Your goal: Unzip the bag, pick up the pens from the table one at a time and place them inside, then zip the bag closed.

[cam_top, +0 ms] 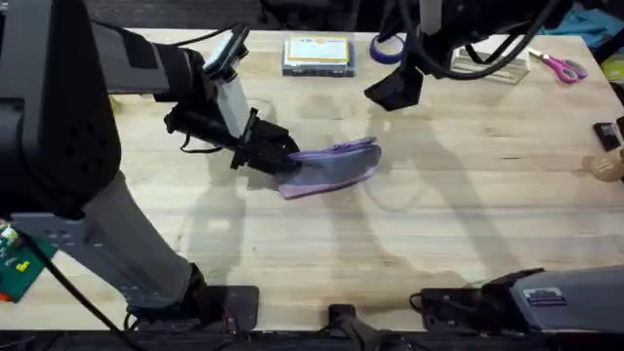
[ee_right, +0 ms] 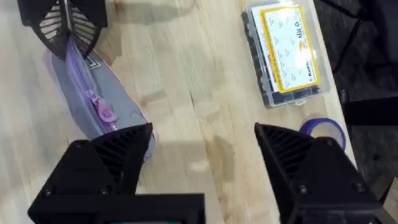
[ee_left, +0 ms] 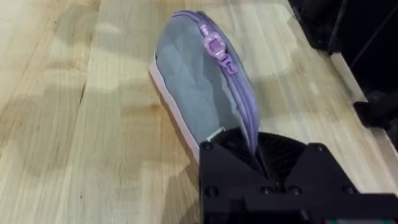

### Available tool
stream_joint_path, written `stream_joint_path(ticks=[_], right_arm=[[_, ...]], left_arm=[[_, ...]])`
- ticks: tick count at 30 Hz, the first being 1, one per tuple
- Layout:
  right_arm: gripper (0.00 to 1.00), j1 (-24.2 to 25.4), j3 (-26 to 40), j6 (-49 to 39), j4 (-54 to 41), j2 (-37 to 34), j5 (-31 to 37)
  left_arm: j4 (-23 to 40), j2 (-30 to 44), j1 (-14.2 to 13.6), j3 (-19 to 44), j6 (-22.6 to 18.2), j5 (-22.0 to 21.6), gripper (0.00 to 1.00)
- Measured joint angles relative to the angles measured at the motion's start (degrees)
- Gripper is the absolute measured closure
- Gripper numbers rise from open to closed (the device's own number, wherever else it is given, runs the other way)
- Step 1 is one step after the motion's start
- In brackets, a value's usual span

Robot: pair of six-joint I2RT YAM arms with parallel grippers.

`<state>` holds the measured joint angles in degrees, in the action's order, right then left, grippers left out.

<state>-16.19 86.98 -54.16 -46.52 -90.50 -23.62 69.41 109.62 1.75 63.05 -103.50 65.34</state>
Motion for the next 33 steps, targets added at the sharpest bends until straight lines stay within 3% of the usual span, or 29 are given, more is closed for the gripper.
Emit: stream_joint_path(ticks=[14,33], right_arm=[[0.004,-0.11,0.02,-12.94,-9.78,0.02,-6.09],[0.004,-1.78,0.09,-14.9,-11.61,-5.89,-7.36]], left_arm=[[0.02,-0.02,-0.01,0.0,0.02,0.0,0.959],[0.03,0.0,0.01,0.0,0.0,0.0,0.959]])
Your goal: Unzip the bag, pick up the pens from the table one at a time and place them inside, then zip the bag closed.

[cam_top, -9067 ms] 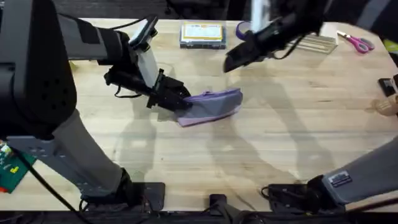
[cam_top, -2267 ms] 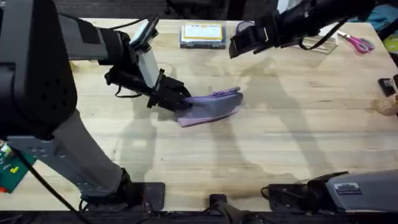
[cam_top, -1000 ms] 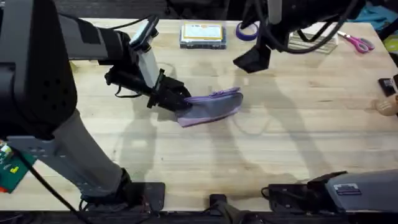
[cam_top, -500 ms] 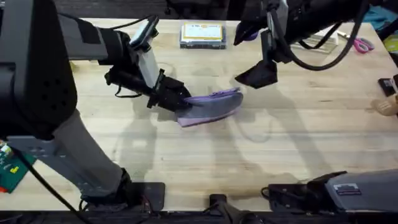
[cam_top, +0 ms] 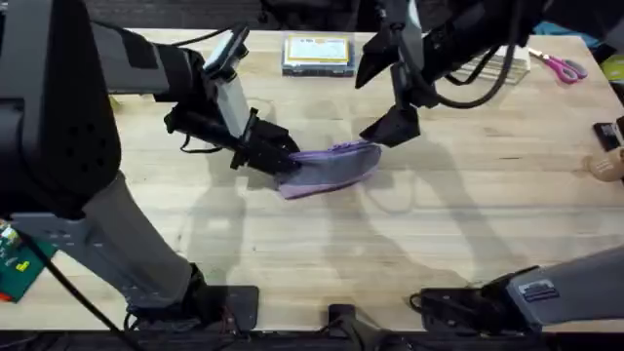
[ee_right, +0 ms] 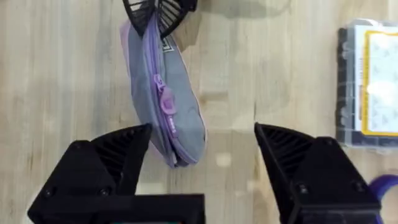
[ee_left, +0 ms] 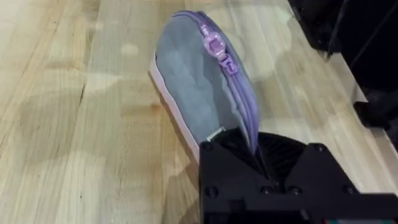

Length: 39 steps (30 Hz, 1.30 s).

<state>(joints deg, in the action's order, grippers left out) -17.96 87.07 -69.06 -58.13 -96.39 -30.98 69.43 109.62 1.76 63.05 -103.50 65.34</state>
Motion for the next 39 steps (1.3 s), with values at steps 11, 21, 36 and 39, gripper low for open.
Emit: stream_joint_path(ticks=[11,21,36,39], right_arm=[[0.006,-1.31,0.0,1.88,-0.03,-3.16,-2.78],[0.006,-1.32,0.0,6.38,-0.57,-6.25,-7.85],[0.004,-1.26,0.0,7.16,-1.72,-11.51,-8.54],[0.032,-1.26,0.0,7.19,-1.72,-12.01,-8.53]], left_arm=[[0.02,0.0,-0.02,0.0,0.0,0.0,0.959],[0.0,0.0,0.0,0.0,0.0,0.0,0.959],[0.0,0.0,-0.02,0.0,0.0,-0.01,0.959],[0.01,-0.02,-0.02,0.0,0.0,0.0,0.959]])
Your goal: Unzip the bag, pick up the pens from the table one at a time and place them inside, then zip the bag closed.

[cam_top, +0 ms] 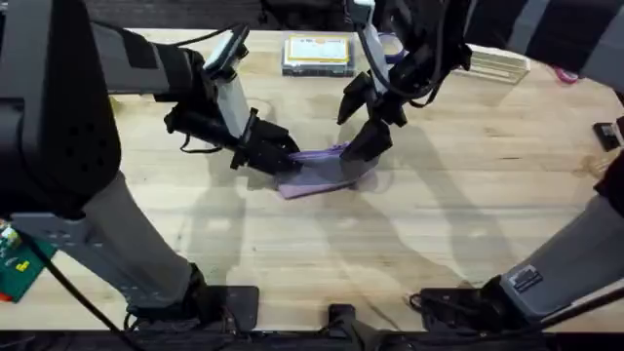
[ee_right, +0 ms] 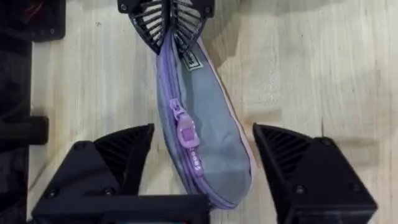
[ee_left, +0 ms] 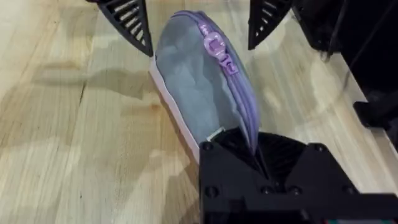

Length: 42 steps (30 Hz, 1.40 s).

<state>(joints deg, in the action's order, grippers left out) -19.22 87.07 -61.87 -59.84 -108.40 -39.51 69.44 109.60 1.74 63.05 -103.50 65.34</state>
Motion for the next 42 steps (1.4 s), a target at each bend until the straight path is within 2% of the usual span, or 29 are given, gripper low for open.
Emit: stream_joint_path(ticks=[2,13,17,19,21,42], right_arm=[[0.087,0.0,0.0,0.03,-0.03,0.02,-0.04],[0.227,0.0,0.0,0.14,-2.41,-0.83,-0.21],[0.383,0.0,0.0,0.18,-2.48,-1.6,-0.37],[0.506,0.0,0.0,0.2,-2.64,-1.62,-0.43],[0.571,0.0,0.0,0.2,-2.79,-1.6,-0.44],[0.523,0.0,0.0,0.17,-2.66,-1.62,-0.52]], left_arm=[[-0.01,0.0,0.0,0.0,0.0,-0.02,0.959],[0.0,0.02,0.01,0.0,0.0,-0.02,0.959],[-0.01,0.02,0.0,0.0,0.0,-0.02,0.959],[-0.01,0.01,0.01,0.0,0.01,-0.02,0.959],[-0.01,0.0,0.02,0.0,0.02,-0.02,0.959],[0.01,0.02,0.02,0.0,0.02,-0.02,0.959]])
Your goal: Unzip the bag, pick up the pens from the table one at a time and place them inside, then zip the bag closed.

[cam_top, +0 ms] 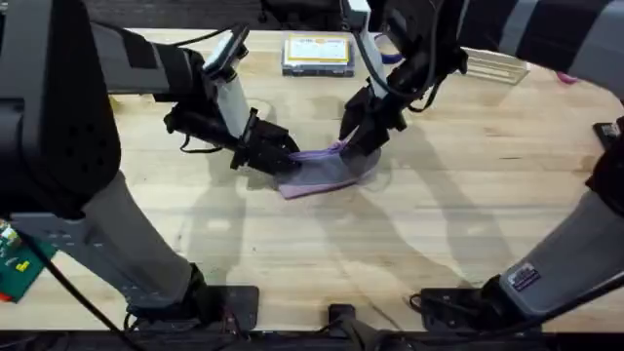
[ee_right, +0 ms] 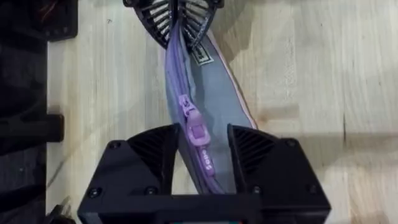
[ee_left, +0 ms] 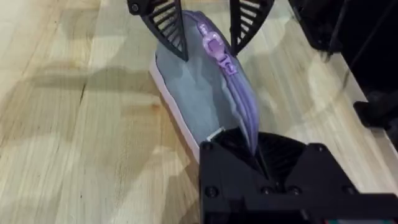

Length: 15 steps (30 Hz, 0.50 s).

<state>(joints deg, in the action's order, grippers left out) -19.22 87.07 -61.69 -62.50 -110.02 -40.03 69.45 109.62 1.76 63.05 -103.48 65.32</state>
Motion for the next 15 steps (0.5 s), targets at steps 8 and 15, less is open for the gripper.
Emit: stream_joint_path(ticks=[8,15], right_arm=[[0.504,0.0,0.4,0.0,-1.45,0.01,-0.29],[0.556,0.0,1.51,0.0,-1.87,0.01,-0.31]], left_arm=[[-0.02,-0.01,0.0,0.0,-0.02,-0.02,0.959],[-0.02,-0.01,0.0,0.0,-0.02,-0.02,0.959]])
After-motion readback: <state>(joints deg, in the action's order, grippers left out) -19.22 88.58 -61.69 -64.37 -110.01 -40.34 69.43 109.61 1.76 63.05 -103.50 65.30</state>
